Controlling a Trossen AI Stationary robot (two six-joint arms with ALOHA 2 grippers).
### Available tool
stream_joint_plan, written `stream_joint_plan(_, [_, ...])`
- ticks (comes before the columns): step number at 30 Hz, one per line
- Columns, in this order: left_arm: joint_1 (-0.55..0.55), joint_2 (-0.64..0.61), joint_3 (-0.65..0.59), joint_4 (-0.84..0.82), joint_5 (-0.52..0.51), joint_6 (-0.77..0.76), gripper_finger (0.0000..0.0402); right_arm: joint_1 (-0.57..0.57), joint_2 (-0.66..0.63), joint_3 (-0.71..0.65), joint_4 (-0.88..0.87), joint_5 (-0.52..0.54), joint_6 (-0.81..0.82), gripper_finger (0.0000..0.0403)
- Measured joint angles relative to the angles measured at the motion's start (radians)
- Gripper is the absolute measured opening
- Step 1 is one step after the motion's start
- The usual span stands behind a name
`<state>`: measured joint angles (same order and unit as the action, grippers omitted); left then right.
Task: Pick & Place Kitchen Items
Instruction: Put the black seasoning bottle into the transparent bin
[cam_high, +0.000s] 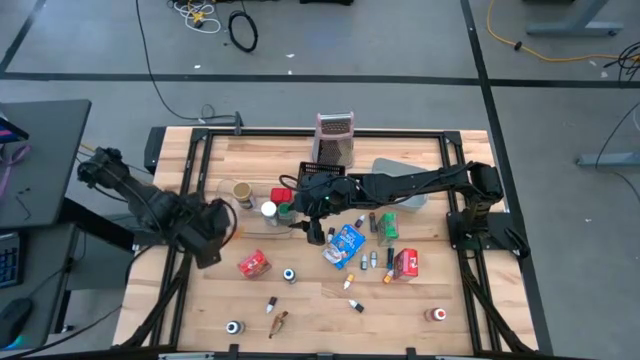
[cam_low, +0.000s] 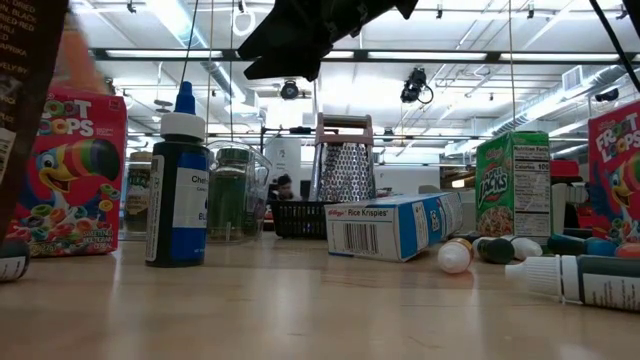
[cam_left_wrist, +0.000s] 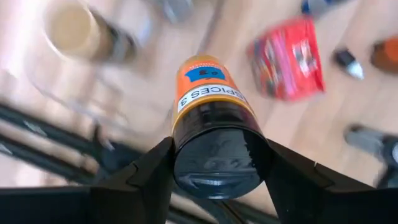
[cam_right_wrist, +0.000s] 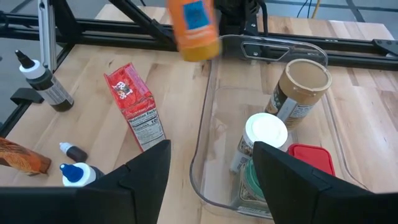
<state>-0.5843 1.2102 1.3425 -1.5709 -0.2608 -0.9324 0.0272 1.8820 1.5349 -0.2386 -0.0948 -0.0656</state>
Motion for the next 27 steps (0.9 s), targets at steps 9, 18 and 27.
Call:
stream_joint_plan(9, [0.22,0.003,0.003,0.002,-0.102,0.297,0.0229,0.0,0.0,0.0,-0.001,0.0,0.0,0.0238])
stream_joint_plan(18, [0.466,-0.016,-0.178,-0.011,0.02,0.441,0.0227,0.009,-0.053,0.0,-0.146,0.001,-0.007,0.0238])
stream_joint_plan(27, [0.535,-0.014,-0.31,0.071,0.072,0.536,0.0224,0.055,-0.067,0.0,-0.173,0.124,-0.029,0.0238])
